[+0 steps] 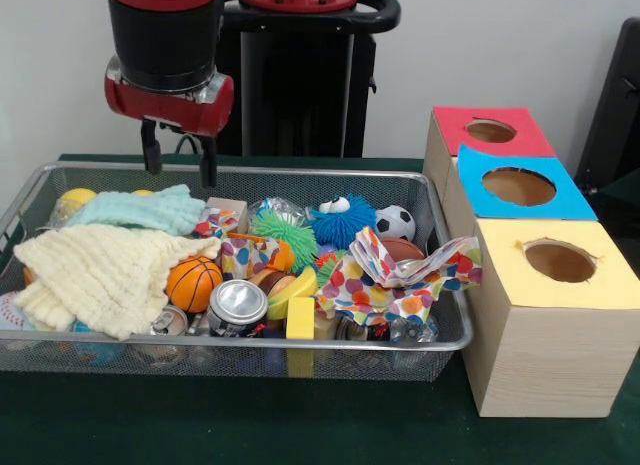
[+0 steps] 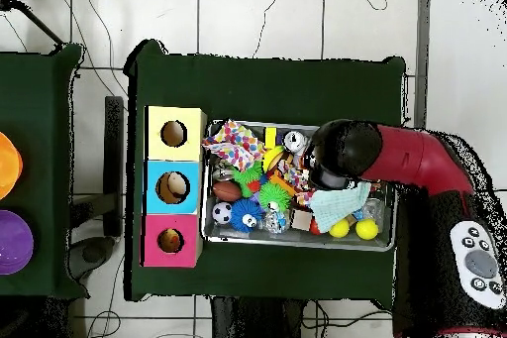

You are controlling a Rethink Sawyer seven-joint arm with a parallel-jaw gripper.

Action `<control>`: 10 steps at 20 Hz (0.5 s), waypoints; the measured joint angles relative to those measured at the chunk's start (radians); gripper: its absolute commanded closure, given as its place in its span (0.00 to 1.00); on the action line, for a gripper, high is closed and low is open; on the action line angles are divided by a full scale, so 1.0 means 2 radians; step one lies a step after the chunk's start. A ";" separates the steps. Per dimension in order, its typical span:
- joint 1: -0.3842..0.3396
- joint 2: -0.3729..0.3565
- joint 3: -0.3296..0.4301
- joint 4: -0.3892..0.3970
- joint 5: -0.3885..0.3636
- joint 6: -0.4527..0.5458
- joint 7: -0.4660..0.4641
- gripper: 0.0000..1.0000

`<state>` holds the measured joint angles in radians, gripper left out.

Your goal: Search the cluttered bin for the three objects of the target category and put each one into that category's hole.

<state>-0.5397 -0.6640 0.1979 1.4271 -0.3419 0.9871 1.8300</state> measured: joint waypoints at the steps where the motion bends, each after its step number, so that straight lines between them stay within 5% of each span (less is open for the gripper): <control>1: 0.001 0.001 -0.001 0.000 0.000 0.000 0.000 0.00; 10: 0.025 0.028 -0.023 -0.008 0.011 0.000 0.000 0.00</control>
<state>-0.4904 -0.6080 0.1514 1.4106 -0.3202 0.9869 1.8302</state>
